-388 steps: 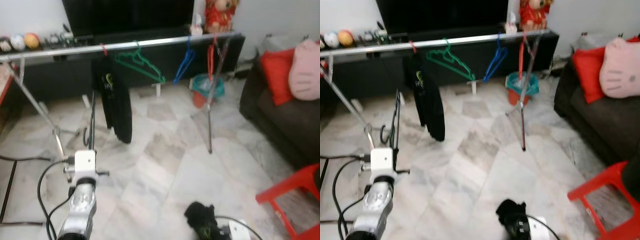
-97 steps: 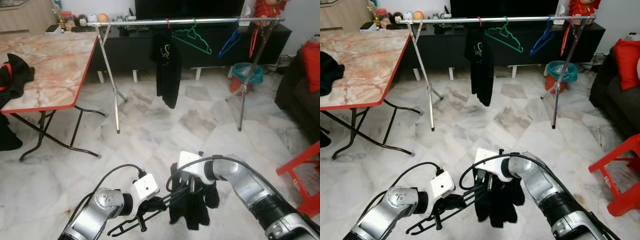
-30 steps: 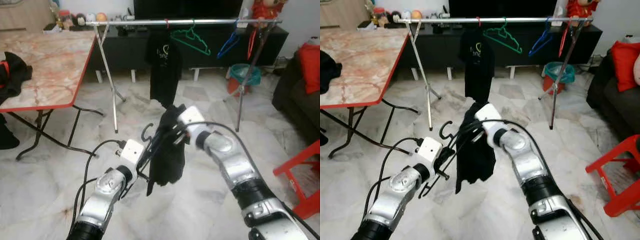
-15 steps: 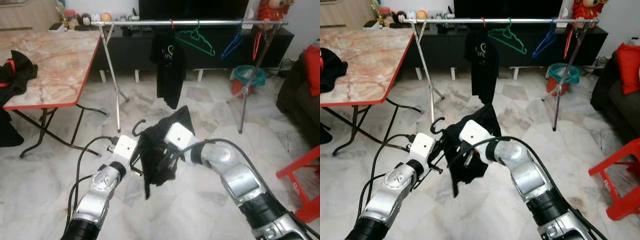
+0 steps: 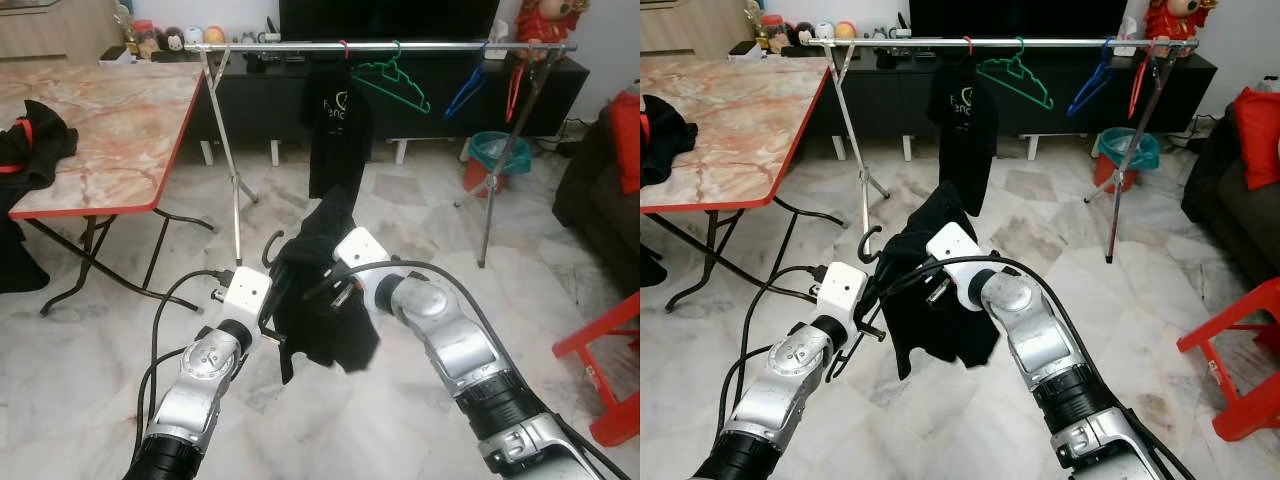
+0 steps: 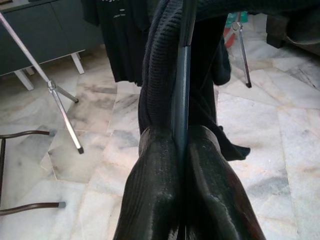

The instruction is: Hang hanger

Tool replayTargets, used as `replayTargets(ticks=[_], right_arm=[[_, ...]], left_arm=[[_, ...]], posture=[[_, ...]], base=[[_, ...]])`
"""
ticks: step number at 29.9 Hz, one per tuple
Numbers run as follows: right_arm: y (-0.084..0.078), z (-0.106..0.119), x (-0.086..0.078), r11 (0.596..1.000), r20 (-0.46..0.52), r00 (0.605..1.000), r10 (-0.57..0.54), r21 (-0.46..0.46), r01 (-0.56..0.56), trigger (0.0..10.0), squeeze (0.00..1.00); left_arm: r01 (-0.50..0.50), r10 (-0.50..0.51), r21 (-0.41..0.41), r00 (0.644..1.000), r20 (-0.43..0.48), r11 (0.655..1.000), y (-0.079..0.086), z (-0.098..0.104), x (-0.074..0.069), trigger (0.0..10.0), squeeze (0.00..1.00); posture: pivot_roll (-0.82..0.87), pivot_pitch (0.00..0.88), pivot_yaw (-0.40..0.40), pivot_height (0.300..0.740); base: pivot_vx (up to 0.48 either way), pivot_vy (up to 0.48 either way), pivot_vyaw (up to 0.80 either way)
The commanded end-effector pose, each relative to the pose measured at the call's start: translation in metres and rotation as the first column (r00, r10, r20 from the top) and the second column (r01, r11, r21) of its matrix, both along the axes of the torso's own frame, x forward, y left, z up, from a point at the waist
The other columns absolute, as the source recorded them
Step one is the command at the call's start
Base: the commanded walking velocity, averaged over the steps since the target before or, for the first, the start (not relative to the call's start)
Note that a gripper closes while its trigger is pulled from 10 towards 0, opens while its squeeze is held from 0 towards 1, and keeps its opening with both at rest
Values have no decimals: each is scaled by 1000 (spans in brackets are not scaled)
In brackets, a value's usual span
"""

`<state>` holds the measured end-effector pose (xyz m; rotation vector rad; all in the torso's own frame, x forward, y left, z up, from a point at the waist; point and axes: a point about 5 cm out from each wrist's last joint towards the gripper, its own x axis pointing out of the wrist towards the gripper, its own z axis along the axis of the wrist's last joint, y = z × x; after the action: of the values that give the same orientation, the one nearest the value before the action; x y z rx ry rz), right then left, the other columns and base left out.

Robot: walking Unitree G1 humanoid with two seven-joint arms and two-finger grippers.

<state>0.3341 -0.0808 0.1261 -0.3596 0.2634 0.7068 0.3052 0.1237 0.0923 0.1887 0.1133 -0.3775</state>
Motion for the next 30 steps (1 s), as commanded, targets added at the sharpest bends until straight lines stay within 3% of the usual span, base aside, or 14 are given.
replayTargets(ticks=[1, 13, 14, 15, 16, 30], right_arm=[[-2, -3, 1, 999, -11, 1000, -23, 32, 23, 10000, 0], [-12, -16, 1, 994, -51, 994, -99, 50, 101, 10000, 0], [-12, -16, 2, 993, -50, 994, -100, 56, 103, 10000, 451], [-12, -16, 2, 993, -49, 994, -101, 56, 103, 10000, 737], [-11, -15, 2, 993, -44, 994, -100, 59, 103, 10000, 867], [-8, -10, 4, 993, -21, 996, -91, 74, 92, 10000, 839]], left_arm=[[15, -13, -27, 997, 80, 1000, -2, 16, 5, 10000, 0], [23, -17, -41, 992, 125, 999, 6, 26, 7, 10000, 0], [27, -21, -41, 992, 126, 999, 4, 25, 7, 10000, 0], [31, -25, -45, 992, 127, 999, 4, 26, 7, 10000, 0], [36, -29, -49, 991, 129, 998, 2, 26, 6, 10000, 0], [28, -17, -69, 987, 163, 997, 3, 31, 7, 10000, 0]], posture=[[-22, 0, -9, 740], [-21, 0, -1, 740], [-23, 0, 0, 740], [-23, 0, 0, 740], [-23, 0, 1, 740], [-22, 0, -4, 740]], base=[[0, 0, 0], [0, 0, 0], [0, 0, 0], [0, 0, 0], [0, 0, 0], [0, 0, 0]])
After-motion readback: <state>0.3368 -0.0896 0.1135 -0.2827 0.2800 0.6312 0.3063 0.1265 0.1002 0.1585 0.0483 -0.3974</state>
